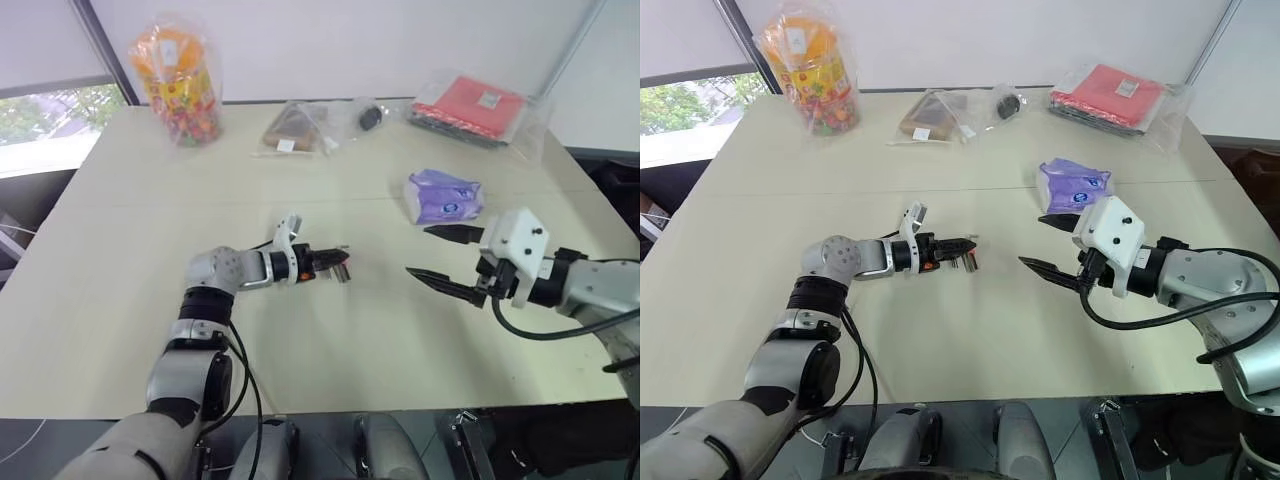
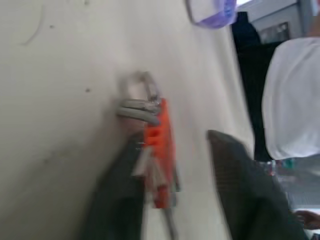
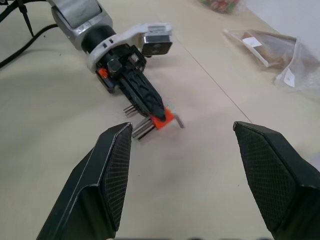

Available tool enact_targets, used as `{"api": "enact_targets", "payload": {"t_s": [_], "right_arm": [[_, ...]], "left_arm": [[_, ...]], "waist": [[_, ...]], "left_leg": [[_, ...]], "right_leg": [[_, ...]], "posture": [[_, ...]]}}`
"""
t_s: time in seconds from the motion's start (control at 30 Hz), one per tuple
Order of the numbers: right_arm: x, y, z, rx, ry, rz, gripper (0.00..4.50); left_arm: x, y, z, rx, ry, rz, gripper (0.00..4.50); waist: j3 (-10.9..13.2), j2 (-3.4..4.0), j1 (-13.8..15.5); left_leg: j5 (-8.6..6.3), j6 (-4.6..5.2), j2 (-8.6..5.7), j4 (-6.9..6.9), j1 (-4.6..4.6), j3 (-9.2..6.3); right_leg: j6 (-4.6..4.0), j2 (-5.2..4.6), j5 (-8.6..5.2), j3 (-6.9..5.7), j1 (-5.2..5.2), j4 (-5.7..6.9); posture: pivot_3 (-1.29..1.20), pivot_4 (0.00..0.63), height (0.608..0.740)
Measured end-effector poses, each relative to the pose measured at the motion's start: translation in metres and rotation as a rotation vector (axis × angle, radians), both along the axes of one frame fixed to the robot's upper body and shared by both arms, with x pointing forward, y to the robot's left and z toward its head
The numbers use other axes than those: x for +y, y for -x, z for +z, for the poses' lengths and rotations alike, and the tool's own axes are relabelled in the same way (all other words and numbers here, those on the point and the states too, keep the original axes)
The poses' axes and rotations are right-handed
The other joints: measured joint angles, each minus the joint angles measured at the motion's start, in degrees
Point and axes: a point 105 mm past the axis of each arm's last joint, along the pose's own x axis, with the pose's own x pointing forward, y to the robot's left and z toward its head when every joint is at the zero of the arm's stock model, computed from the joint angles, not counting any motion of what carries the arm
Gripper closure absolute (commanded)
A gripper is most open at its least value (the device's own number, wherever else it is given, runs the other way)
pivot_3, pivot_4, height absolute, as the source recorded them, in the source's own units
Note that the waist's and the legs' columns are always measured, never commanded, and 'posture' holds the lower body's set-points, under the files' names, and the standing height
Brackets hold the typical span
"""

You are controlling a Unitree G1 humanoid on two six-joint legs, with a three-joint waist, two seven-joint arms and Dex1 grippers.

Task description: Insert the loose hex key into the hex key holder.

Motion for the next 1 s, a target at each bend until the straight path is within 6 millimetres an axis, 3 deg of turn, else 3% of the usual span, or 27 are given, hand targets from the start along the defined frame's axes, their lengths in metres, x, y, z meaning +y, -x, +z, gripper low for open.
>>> {"api": "enact_targets", "payload": {"t_s": [0.07, 0.1, 0.27, 0.43, 0.53, 0.67, 0.83, 1.0], "right_arm": [[0.001, -0.001, 0.001, -0.009, 0.006, 0.001, 1.16], [0.001, -0.002, 0.001, -0.011, 0.006, 0.002, 1.16], [0.001, -0.004, 0.002, -0.022, 0.014, 0.009, 1.16], [0.002, -0.007, 0.001, -0.019, 0.011, 0.013, 1.16], [0.002, -0.009, 0.0, -0.013, 0.006, 0.017, 1.16], [-0.002, -0.013, -0.001, -0.004, 0.005, 0.022, 1.16], [-0.014, -0.017, -0.01, 0.048, 0.085, 0.039, 1.16], [-0.02, -0.019, -0.007, 0.051, 0.15, 0.066, 1.16]], "left_arm": [[0.003, 0.0, 0.006, -0.005, 0.001, -0.006, 0.23], [0.006, -0.001, 0.008, -0.013, -0.005, -0.007, 0.03], [0.046, -0.007, 0.014, -0.038, -0.114, 0.052, 0.03], [0.09, -0.011, 0.018, -0.206, -0.31, 0.103, 0.03], [0.098, -0.016, 0.025, -0.382, -0.39, 0.114, 0.03], [0.097, -0.014, 0.059, -0.686, -0.454, 0.056, 0.03], [0.107, 0.009, 0.086, -0.918, -0.513, -0.077, 0.03], [0.117, 0.034, 0.088, -0.985, -0.548, -0.191, 0.03]], "waist": [[0.0, -0.03, -0.1], [-0.1, -0.03, -0.2], [-0.1, -0.02, -0.6], [-0.1, -0.02, -0.1], [0.0, -0.06, 0.7], [0.0, -0.08, 1.3], [0.0, -0.06, 1.1], [0.0, -0.05, 0.9]], "left_leg": [[0.0, 0.0, 0.01, -0.01, 0.11, 0.01], [0.0, 0.0, 0.03, -0.02, 0.16, 0.02], [0.0, 0.0, 0.1, -0.13, 0.27, 0.08], [0.0, -0.01, 0.06, -0.13, 0.23, 0.07], [0.0, -0.02, 0.02, -0.03, 0.06, 0.01], [0.0, -0.02, 0.0, -0.01, -0.03, 0.02], [0.0, -0.01, 0.01, -0.07, -0.03, 0.03], [-0.01, 0.02, 0.03, -0.07, -0.02, 0.04]], "right_leg": [[0.0, 0.01, 0.0, 0.01, 0.09, 0.0], [0.0, 0.03, 0.0, 0.02, 0.11, 0.01], [0.0, 0.09, 0.0, 0.07, 0.1, 0.04], [0.0, -0.01, 0.0, 0.09, 0.1, 0.01], [0.0, -0.06, 0.0, 0.08, 0.06, -0.05], [-0.01, -0.09, 0.0, 0.07, 0.03, -0.14], [-0.01, -0.08, 0.0, 0.07, -0.01, -0.15], [-0.01, -0.06, 0.0, 0.07, -0.01, -0.15]], "posture": [[0.0, 0.15, 0.74], [0.0, 0.15, 0.74], [0.0, 0.15, 0.74], [0.0, 0.15, 0.74], [0.0, 0.15, 0.74], [0.0, 0.15, 0.74], [0.0, 0.15, 0.74], [0.0, 0.15, 0.74]]}}
